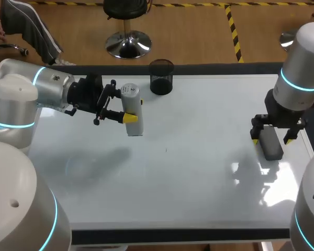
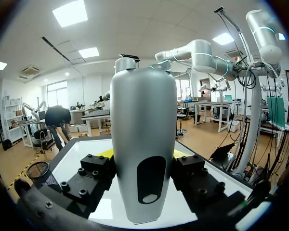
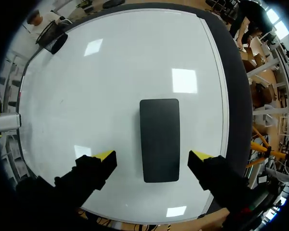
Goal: Pick up the inspection probe, press it on each red-marked spot on the whiteboard one by one, put down the probe, pick up the eraser, and wipe off all the red marks.
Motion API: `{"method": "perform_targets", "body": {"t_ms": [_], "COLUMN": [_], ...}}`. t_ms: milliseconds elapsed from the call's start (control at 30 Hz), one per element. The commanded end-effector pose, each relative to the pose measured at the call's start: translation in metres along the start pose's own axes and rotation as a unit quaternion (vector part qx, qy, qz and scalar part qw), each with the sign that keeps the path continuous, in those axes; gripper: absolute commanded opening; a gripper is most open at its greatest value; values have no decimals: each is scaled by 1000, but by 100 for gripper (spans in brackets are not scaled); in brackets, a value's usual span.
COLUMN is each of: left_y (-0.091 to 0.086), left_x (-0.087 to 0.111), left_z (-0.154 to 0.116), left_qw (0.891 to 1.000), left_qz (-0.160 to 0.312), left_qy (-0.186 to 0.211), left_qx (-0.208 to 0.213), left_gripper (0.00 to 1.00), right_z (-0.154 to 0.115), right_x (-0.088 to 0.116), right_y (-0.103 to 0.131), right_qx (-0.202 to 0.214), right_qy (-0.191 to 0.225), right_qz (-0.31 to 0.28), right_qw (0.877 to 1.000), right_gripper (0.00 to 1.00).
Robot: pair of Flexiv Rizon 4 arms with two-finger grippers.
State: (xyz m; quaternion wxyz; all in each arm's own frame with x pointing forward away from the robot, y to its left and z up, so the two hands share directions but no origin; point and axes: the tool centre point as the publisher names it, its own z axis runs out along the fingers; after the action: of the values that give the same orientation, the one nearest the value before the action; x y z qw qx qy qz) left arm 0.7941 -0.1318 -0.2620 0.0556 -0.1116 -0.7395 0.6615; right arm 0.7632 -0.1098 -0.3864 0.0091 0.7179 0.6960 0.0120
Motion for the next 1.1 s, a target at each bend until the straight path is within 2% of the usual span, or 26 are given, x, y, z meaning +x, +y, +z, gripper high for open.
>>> {"method": "perform_targets", "body": {"t_ms": [33, 167, 633, 1100], "left_y": [-1, -1, -1, -1], "left_x": [1, 1, 1, 1], "left_z": [0, 0, 0, 0], "left_qw": [1000, 1000, 1000, 1000], "left_qz": [1, 1, 1, 1], "left_qy": [-1, -1, -1, -1], "left_qx": [0, 0, 0, 0], "left_gripper": [0, 0, 0, 0], "right_z": [-3, -10, -34, -37], "right_x": [5, 11, 12, 11], "right_y": [-1, -1, -1, -1], "right_qx": [-3, -7, -24, -31], "right_qy": [0, -3, -12, 1], "right_qz": [1, -3, -9, -8], "right_qw": [1000, 1000, 1000, 999], "right_gripper": [100, 100, 100, 100]}}
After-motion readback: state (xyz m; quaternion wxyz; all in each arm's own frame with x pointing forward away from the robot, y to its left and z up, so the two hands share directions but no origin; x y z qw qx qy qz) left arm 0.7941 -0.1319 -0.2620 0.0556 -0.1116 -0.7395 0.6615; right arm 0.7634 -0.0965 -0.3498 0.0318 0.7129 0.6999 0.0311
